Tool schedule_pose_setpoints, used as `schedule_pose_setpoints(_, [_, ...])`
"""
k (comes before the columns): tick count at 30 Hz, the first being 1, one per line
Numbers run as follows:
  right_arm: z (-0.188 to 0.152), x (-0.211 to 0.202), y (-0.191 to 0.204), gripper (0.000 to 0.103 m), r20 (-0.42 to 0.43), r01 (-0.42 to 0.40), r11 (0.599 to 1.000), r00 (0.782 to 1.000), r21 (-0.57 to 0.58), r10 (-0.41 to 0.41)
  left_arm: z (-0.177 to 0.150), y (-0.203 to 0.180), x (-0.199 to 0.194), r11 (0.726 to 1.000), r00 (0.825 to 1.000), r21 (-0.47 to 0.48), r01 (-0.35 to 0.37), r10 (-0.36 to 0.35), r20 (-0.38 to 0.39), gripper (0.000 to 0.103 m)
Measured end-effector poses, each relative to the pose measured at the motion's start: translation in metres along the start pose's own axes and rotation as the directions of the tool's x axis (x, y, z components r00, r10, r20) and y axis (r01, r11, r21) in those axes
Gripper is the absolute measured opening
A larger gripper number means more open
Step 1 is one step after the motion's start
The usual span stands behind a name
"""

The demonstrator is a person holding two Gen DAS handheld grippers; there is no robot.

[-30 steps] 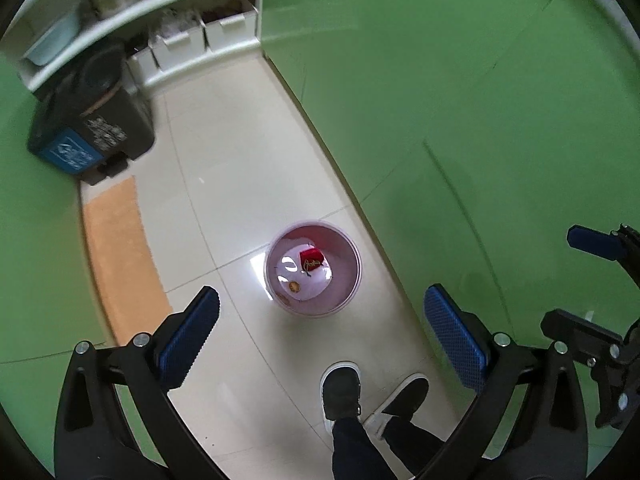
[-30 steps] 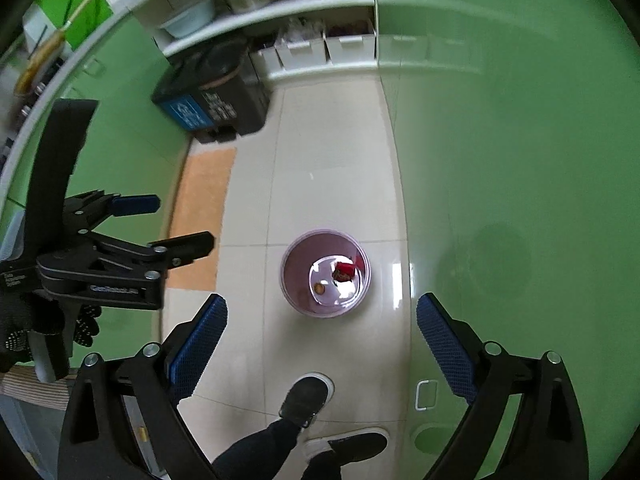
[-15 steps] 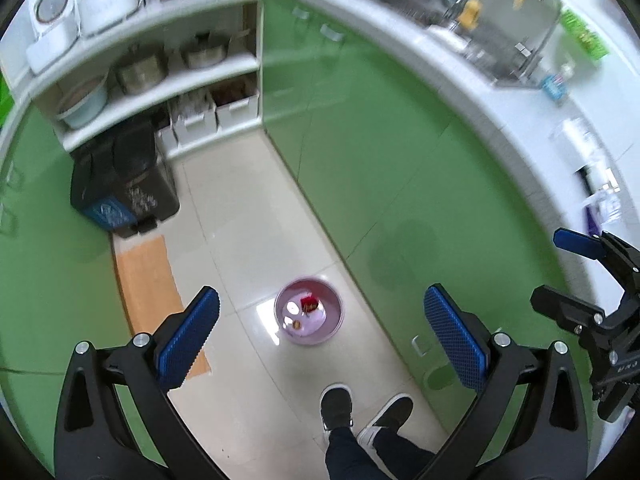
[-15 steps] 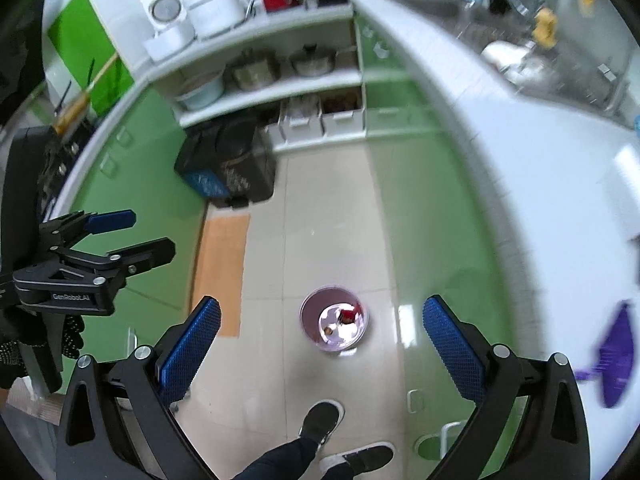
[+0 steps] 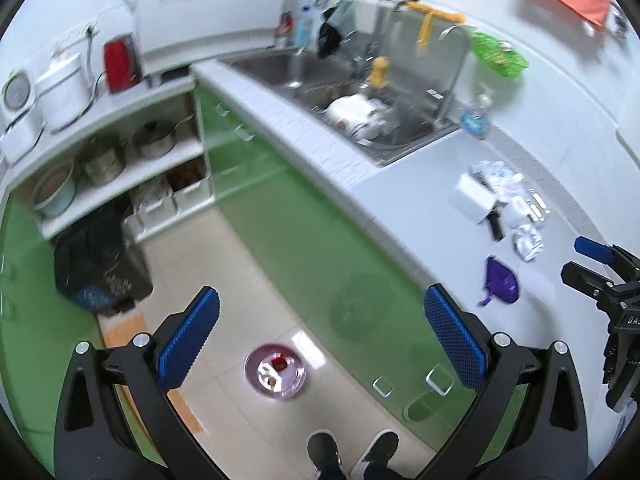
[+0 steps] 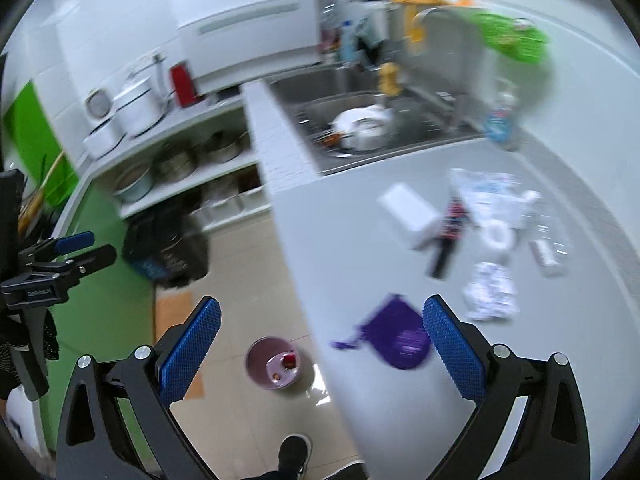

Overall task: Collect trash
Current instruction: 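Move both open tools back from the bin to the counter, then grasp the crumpled white paper with the right tool while the left tool grasps the white plastic tray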

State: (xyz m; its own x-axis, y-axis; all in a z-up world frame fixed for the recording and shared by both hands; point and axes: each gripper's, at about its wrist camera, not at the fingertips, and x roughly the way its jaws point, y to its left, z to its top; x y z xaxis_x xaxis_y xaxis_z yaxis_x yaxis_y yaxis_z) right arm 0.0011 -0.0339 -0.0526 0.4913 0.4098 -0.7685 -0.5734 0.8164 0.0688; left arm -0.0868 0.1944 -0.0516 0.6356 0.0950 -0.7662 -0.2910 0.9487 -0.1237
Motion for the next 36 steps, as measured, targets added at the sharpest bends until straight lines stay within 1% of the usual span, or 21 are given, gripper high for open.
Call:
schedule_pose_setpoints(7, [-0.018, -0.043, -0.060, 0.097, 0.047, 0.089, 0.992, 0.995, 0.086, -0.094, 0.022, -0.060, 0.002, 0.992, 0.997, 0.104, 0.067, -0.070, 0.028, 0.100])
schedule_pose_setpoints(9, [-0.023, -0.052, -0.072, 0.097, 0.052, 0.107, 0.989, 0.992, 0.107, -0.113, 0.027, -0.080, 0.006, 0.986, 0.995, 0.133, 0.099, -0.102, 0.018, 0.100])
schedule_pose_setpoints(12, [-0.028, -0.061, -0.088, 0.097, 0.056, 0.127, 0.984, 0.989, 0.128, -0.135, 0.030, -0.107, 0.011, 0.975, 0.991, 0.180, 0.129, -0.133, 0.009, 0.100])
schedule_pose_setpoints(16, [-0.032, -0.067, -0.108, 0.097, 0.051, 0.148, 0.978, 0.986, 0.148, -0.157, 0.032, -0.138, 0.020, 0.962, 0.987, 0.223, 0.158, -0.160, -0.009, 0.100])
schedule_pose_setpoints(22, [-0.037, -0.058, -0.132, 0.097, 0.024, 0.165, 0.972, 0.985, 0.164, -0.171, 0.031, -0.175, 0.040, 0.943, 0.984, 0.281, 0.180, -0.173, -0.048, 0.100])
schedule_pose_setpoints(26, [-0.038, -0.044, -0.149, 0.097, -0.002, 0.169, 0.968, 0.985, 0.185, -0.171, 0.032, -0.191, 0.057, 0.935, 0.982, 0.300, 0.186, -0.172, -0.074, 0.100])
schedule_pose_setpoints(32, [-0.036, -0.017, -0.172, 0.097, -0.058, 0.157, 0.963, 0.987, 0.219, -0.148, 0.030, -0.204, 0.082, 0.937, 0.980, 0.296, 0.185, -0.155, -0.122, 0.100])
schedule_pose_setpoints(36, [-0.029, 0.006, -0.180, 0.097, -0.091, 0.144, 0.970, 0.988, 0.195, -0.128, 0.028, -0.206, 0.097, 0.941, 0.978, 0.283, 0.184, -0.147, -0.149, 0.100])
